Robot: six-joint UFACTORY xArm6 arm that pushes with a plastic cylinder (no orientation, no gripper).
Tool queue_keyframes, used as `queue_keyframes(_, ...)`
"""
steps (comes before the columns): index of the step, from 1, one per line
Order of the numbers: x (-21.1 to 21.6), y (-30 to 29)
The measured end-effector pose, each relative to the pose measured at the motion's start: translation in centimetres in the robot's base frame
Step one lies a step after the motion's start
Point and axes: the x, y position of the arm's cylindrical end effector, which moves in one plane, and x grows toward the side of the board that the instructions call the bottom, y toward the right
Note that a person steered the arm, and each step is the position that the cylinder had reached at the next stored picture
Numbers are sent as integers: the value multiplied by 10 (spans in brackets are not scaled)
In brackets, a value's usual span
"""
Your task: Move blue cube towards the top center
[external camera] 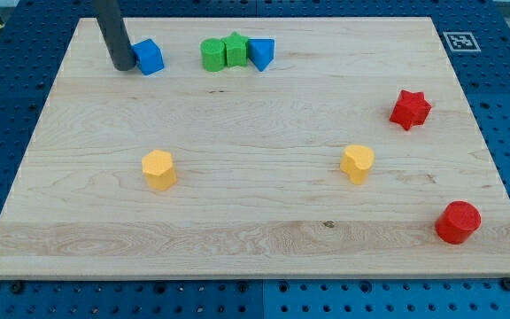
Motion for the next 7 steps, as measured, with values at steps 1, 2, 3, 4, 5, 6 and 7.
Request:
queue_keyframes(1, 0, 7)
queue_keyframes(2, 0, 8)
queue_keyframes(3, -2, 15)
queue_keyframes(4, -16, 14)
queue_keyframes(5, -31, 12)
queue_keyframes(6, -31, 12)
queue_keyframes(7, -31, 12)
